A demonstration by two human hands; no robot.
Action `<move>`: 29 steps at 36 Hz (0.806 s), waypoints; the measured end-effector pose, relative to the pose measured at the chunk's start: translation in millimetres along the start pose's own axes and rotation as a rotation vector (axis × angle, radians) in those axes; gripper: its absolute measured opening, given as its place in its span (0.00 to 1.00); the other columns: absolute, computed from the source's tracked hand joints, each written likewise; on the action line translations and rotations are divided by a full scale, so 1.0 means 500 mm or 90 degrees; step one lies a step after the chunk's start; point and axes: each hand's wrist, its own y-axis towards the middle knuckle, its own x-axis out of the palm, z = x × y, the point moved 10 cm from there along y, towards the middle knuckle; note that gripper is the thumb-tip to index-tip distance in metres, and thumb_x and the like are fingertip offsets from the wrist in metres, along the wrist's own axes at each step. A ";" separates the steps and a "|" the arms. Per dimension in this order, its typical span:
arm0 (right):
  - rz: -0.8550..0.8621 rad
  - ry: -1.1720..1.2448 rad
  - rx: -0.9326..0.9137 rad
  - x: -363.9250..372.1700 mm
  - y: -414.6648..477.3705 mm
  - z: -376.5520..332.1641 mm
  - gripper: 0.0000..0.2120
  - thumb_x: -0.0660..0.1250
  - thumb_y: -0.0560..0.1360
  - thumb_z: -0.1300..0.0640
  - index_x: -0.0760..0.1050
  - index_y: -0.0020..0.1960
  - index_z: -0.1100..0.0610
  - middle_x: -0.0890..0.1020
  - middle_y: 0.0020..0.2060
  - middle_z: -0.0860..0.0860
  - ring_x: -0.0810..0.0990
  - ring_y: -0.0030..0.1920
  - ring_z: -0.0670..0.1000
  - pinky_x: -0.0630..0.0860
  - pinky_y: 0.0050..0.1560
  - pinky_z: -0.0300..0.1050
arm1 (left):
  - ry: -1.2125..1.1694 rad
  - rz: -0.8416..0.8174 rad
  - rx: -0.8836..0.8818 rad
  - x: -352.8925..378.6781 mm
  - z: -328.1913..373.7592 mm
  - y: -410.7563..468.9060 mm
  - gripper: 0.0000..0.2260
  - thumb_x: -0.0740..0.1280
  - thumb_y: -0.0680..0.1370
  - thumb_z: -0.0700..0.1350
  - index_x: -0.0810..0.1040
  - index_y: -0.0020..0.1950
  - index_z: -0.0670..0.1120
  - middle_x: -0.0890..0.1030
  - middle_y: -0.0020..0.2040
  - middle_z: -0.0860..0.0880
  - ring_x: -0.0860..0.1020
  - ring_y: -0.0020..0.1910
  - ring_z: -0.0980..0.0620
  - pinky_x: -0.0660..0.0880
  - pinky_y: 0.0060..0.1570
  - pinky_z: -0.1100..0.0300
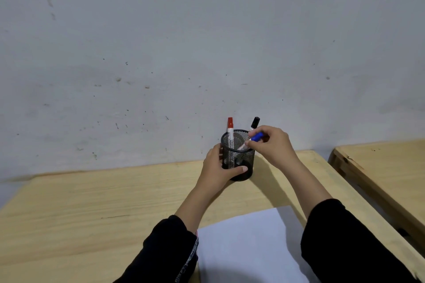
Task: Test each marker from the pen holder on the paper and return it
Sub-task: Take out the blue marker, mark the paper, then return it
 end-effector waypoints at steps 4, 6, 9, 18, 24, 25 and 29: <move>0.015 0.035 -0.004 -0.011 -0.001 -0.002 0.07 0.75 0.67 0.62 0.80 0.43 0.57 0.77 0.32 0.51 0.71 0.30 0.45 0.69 0.33 0.28 | 0.017 -0.001 0.005 0.002 0.008 -0.005 0.32 0.78 0.60 0.52 0.73 0.61 0.53 0.76 0.59 0.51 0.78 0.57 0.54 0.77 0.59 0.51; 0.039 0.080 0.007 -0.020 -0.006 0.003 0.07 0.75 0.67 0.63 0.79 0.44 0.58 0.77 0.31 0.51 0.73 0.31 0.45 0.72 0.38 0.30 | 0.033 0.008 0.004 0.002 0.014 -0.009 0.30 0.79 0.62 0.50 0.73 0.61 0.52 0.75 0.58 0.50 0.78 0.56 0.53 0.76 0.58 0.55; 0.064 0.157 0.022 -0.035 -0.017 0.003 0.09 0.75 0.66 0.63 0.78 0.44 0.59 0.78 0.31 0.49 0.76 0.33 0.44 0.73 0.43 0.36 | 0.057 0.035 -0.011 -0.003 0.016 -0.017 0.28 0.78 0.64 0.47 0.73 0.61 0.47 0.73 0.57 0.47 0.77 0.51 0.54 0.73 0.49 0.66; 0.134 0.350 -0.061 -0.119 -0.069 -0.097 0.09 0.73 0.69 0.63 0.77 0.48 0.59 0.81 0.44 0.51 0.80 0.43 0.46 0.74 0.41 0.29 | 0.015 0.105 -0.099 -0.020 0.006 -0.046 0.27 0.78 0.56 0.52 0.75 0.51 0.45 0.80 0.52 0.45 0.81 0.50 0.50 0.79 0.52 0.47; 0.153 0.354 -0.158 -0.165 -0.119 -0.180 0.07 0.71 0.71 0.64 0.76 0.48 0.58 0.80 0.42 0.47 0.79 0.39 0.36 0.75 0.43 0.29 | -0.038 0.154 -0.089 -0.059 0.066 -0.083 0.08 0.70 0.72 0.34 0.74 0.48 0.41 0.77 0.39 0.49 0.76 0.37 0.56 0.72 0.32 0.77; 0.147 0.346 -0.166 -0.166 -0.128 -0.188 0.07 0.71 0.71 0.65 0.76 0.47 0.57 0.80 0.42 0.46 0.79 0.39 0.36 0.75 0.43 0.29 | -0.035 0.166 -0.061 -0.071 0.090 -0.089 0.07 0.69 0.73 0.34 0.75 0.48 0.41 0.76 0.39 0.51 0.75 0.37 0.56 0.70 0.31 0.78; 0.121 0.285 -0.172 -0.150 -0.165 -0.197 0.09 0.71 0.71 0.64 0.76 0.44 0.51 0.80 0.41 0.45 0.80 0.44 0.44 0.74 0.42 0.29 | -0.047 0.158 0.049 -0.099 0.199 -0.120 0.02 0.69 0.74 0.38 0.80 0.46 0.42 0.79 0.38 0.50 0.77 0.38 0.54 0.73 0.38 0.76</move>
